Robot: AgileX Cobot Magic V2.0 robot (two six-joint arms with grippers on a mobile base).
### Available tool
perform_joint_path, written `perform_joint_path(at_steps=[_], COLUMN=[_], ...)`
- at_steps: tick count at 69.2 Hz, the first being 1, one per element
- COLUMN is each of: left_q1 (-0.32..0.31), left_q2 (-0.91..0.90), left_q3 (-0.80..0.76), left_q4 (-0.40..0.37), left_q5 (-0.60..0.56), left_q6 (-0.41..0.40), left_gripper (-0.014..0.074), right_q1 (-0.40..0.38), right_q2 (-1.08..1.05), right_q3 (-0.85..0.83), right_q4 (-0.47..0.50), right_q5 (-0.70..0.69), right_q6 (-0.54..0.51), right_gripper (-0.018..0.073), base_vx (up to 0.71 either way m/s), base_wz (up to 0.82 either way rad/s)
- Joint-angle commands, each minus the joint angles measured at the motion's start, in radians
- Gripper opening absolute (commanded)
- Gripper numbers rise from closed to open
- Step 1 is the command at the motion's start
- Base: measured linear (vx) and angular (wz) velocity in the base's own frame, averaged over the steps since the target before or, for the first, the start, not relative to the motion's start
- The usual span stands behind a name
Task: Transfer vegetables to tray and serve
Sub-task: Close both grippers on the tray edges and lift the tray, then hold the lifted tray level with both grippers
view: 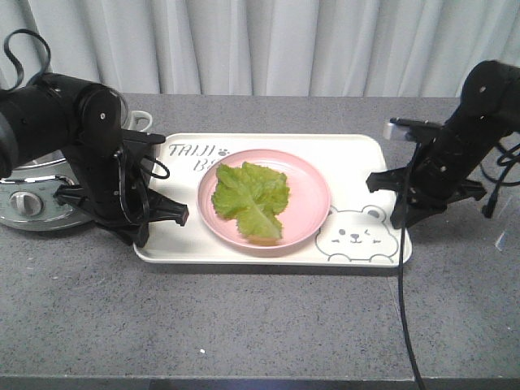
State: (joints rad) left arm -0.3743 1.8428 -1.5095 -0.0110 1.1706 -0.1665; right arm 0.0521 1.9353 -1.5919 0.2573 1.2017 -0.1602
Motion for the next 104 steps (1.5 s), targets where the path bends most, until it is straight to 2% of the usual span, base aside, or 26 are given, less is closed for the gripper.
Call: perform_joint_path(at_steps=[1, 24, 78, 104], left_q1=[-0.012, -0.012, -0.012, -0.012], left_q2=[-0.074, -0.123, -0.265, -0.277], left_q3=[-0.022, -0.022, -0.022, -0.022], left_q4=[-0.099, -0.148, -0.145, -0.144], left_q5=[-0.062, -0.097, -0.150, -0.154], left_q6=[0.056, 0.075, 0.094, 0.094], left_gripper=[-0.0007, -0.0006, -0.0007, -0.0007], right_q1=[0.006, 0.006, 0.006, 0.006], right_q2=[-0.092, -0.162, -0.268, -0.286], right_q3=[-0.027, -0.027, -0.027, -0.027], right_q4=[0.060, 0.057, 0.051, 0.050], right_q5=[-0.012, 0.001, 0.025, 0.026], right_q6=[-0.024, -0.019, -0.021, -0.021], right_gripper=[-0.0006, -0.0006, -0.0006, -0.0006], base_vx=[0.00, 0.00, 0.00, 0.00], base_wz=[0.00, 0.00, 0.00, 0.00])
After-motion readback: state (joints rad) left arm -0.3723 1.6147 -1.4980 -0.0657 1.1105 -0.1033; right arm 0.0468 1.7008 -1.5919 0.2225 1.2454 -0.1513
